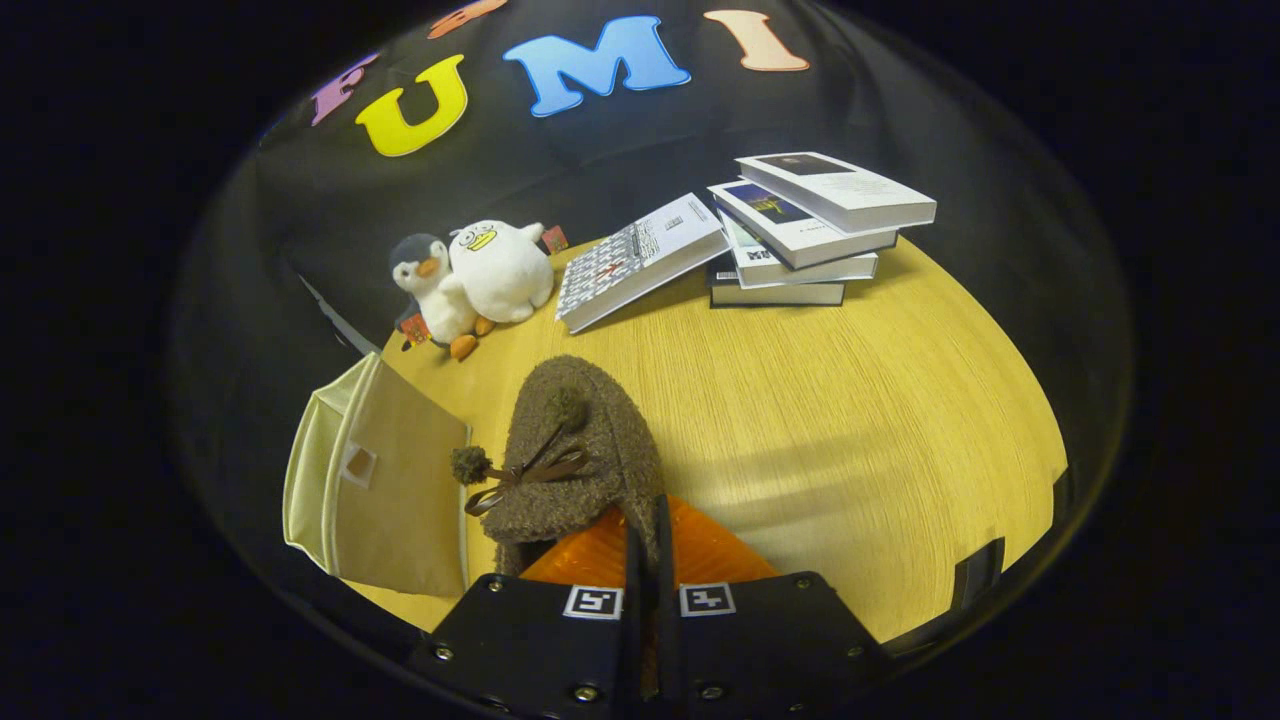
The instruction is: Open the storage box then place both shoes into the box .Put the left shoe in first, then the right shoe, with the right side of both shoes facing outward in a uniform manner.
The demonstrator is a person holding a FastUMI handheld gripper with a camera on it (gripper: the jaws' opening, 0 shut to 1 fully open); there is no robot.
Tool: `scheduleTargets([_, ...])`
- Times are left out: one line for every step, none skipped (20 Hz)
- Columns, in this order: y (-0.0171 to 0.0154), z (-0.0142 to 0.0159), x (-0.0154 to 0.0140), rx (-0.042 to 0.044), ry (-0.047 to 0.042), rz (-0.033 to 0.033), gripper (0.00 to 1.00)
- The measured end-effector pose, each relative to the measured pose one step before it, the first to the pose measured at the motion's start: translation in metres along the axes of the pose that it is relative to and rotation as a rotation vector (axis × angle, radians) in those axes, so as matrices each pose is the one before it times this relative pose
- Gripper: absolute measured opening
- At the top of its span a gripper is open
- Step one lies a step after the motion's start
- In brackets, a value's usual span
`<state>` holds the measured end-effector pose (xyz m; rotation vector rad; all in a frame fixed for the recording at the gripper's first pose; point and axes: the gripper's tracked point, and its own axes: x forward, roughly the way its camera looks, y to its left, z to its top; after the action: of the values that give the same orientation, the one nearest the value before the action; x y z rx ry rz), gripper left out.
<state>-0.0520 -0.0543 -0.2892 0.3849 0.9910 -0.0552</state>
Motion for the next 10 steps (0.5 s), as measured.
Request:
scheduleTargets([0.00904, 0.00542, -0.00408, 0.01204, -0.00989, 0.00517, 0.07])
scheduleTargets([0.00857, 0.00478, -0.00304, 0.00628, -0.00934, 0.00277, 0.07])
scheduleTargets([0.01115, 0.0019, -0.00102, 0.00382, -0.00994, 0.00365, 0.07])
scheduleTargets([0.01, 0.00319, -0.00257, 0.00081, -0.0054, 0.0058, 0.07])
scheduleTargets([0.00962, 0.00232, -0.00197, 0.00247, -0.00433, 0.00631, 0.07])
scheduleTargets([0.00995, 0.0029, -0.00193, 0.00206, -0.00482, 0.00724, 0.07])
scheduleTargets([0.00957, 0.00245, -0.00082, 0.0014, -0.00572, 0.00634, 0.07])
scheduleTargets([0.00892, 0.0016, -0.00149, -0.00026, -0.00505, 0.00213, 0.07])
scheduleTargets([0.00868, 0.00211, 0.00022, -0.00365, -0.00488, 0.00263, 0.07])
scheduleTargets([0.00929, 0.00207, -0.00013, -0.00304, -0.00518, 0.00288, 0.07])
